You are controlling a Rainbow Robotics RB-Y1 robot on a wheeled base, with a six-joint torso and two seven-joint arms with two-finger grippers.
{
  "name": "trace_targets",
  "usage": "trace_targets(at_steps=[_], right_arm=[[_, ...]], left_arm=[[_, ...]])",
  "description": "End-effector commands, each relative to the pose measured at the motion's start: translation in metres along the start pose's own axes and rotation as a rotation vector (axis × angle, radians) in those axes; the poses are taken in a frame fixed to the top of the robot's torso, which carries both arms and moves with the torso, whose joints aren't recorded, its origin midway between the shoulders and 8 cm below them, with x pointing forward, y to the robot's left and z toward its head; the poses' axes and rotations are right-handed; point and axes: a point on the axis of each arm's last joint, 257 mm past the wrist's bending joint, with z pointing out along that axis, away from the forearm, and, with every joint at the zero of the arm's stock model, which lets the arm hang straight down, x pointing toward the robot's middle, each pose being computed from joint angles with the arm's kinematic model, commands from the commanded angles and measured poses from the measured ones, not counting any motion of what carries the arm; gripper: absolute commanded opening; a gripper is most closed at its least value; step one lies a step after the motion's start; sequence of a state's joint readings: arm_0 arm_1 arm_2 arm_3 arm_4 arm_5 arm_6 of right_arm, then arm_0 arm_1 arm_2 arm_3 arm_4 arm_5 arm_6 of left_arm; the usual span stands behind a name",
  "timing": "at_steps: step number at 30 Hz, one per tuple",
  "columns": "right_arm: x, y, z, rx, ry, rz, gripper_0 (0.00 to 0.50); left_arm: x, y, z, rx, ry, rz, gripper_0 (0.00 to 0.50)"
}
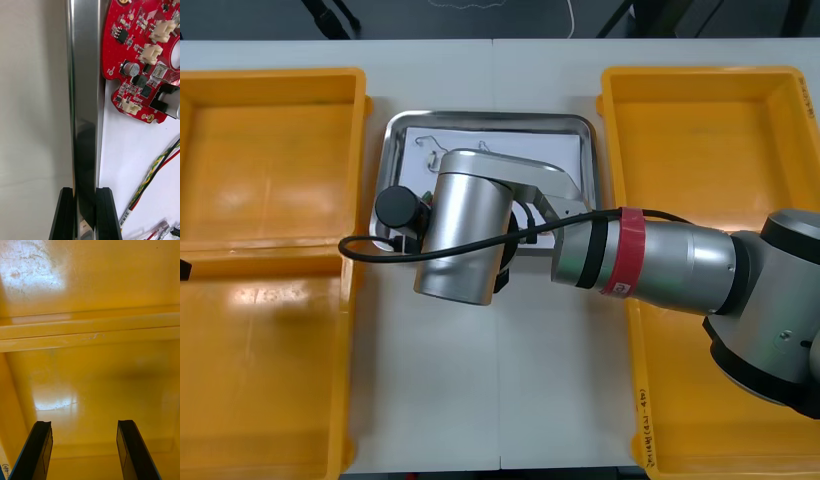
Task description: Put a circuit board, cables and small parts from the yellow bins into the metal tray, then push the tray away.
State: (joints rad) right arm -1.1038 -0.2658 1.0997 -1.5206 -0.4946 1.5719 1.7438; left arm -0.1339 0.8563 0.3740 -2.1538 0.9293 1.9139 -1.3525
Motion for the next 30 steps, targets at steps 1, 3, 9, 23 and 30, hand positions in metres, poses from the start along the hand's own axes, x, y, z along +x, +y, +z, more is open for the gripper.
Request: trace_targets(at_steps=[1, 3, 9, 23, 30], right_arm=[[-0.024, -0.036, -0.016, 0.062, -0.054, -0.035, 0.0], [-0.023, -0.04, -0.013, 0.066, -0.051, -0.033, 0.0], [-0.024, -0.063, -0.008, 0.098, -0.058, -0.031, 0.0], [-0.031, -0.11, -0.003, 0.175, -0.092, -0.04, 0.0], [-0.033, -0.126, 0.001, 0.201, -0.109, -0.031, 0.0]], left_arm=[[0.001, 0.006, -0.009, -0.018, -0.014, 0.024, 0.5], [0.001, 0.006, -0.009, -0.018, -0.014, 0.024, 0.5], [0.001, 0.006, -0.009, -0.018, -0.014, 0.024, 0.5], [0.001, 0.006, -0.009, -0.018, -0.014, 0.024, 0.5], [0.001, 0.006, -0.009, -0.018, -0.014, 0.024, 0.5]])
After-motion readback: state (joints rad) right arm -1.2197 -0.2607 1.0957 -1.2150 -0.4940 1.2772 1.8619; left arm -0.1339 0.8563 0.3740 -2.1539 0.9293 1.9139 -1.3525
